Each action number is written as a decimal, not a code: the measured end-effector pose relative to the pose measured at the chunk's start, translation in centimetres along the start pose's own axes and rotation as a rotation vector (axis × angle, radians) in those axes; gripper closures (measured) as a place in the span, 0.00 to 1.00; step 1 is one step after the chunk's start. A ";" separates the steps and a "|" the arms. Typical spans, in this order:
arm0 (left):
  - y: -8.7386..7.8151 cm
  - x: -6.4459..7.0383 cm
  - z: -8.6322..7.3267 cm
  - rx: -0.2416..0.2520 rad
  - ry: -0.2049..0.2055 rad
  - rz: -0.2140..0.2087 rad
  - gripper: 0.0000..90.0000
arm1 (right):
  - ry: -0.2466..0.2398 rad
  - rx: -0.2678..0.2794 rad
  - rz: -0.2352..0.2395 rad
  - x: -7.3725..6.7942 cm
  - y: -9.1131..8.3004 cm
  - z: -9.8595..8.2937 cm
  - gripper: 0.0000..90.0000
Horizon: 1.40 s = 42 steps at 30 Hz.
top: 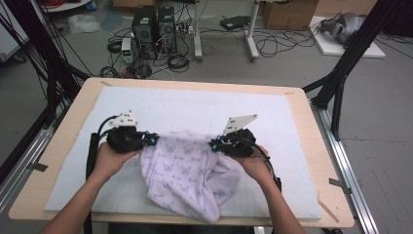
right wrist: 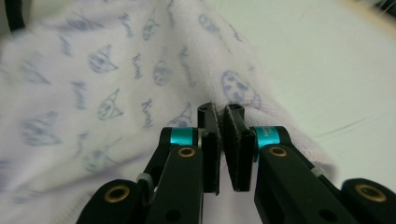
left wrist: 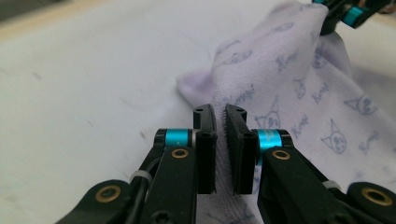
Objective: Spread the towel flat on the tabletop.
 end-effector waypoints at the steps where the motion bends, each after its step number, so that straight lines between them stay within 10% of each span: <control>1: -0.5 0.2 0.8 0.019 0.013 0.008 0.92 | -0.015 0.021 -0.011 0.0 -0.9 0.6 0.95; 6: -1.9 2.2 2.0 0.050 0.066 0.010 0.91 | -0.088 0.060 -0.028 -1.8 -3.9 2.2 0.95; 17: -0.1 8.2 -7.3 -0.096 0.127 -0.116 0.87 | -0.038 -0.084 0.101 -9.2 -1.8 -7.3 0.95; 22: -1.1 7.2 -6.7 -0.059 0.104 -0.117 0.68 | 0.013 -0.048 0.167 -8.7 -1.6 -7.2 0.82; 27: -2.0 4.9 -4.9 -0.007 0.073 -0.075 0.61 | -0.023 0.063 0.095 -6.0 -3.0 -3.7 0.72; 31: -0.1 3.1 -4.7 -0.018 0.038 -0.057 0.58 | 0.010 0.021 0.044 -3.7 -1.3 -3.8 0.62; 35: 3.0 3.2 -5.9 -0.096 0.021 -0.137 0.55 | 0.076 -0.078 0.046 -1.7 1.8 -5.2 0.57; 38: 4.5 4.1 -6.7 -0.160 0.067 -0.209 0.69 | 0.092 -0.139 0.061 -1.4 3.3 -6.5 0.75; 42: 4.4 4.5 -6.7 -0.172 0.107 -0.193 0.90 | 0.065 -0.185 0.097 -1.8 3.7 -6.7 0.99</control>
Point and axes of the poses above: each handheld gripper's, and its own axes: y roughly forward along the jaws, z roughly out of its top, x roughly to its right, the point moved 1 cm from there along y, roughly forward along the jaws, and after that the axes turned 5 degrees about z, right-handed, at the moved point
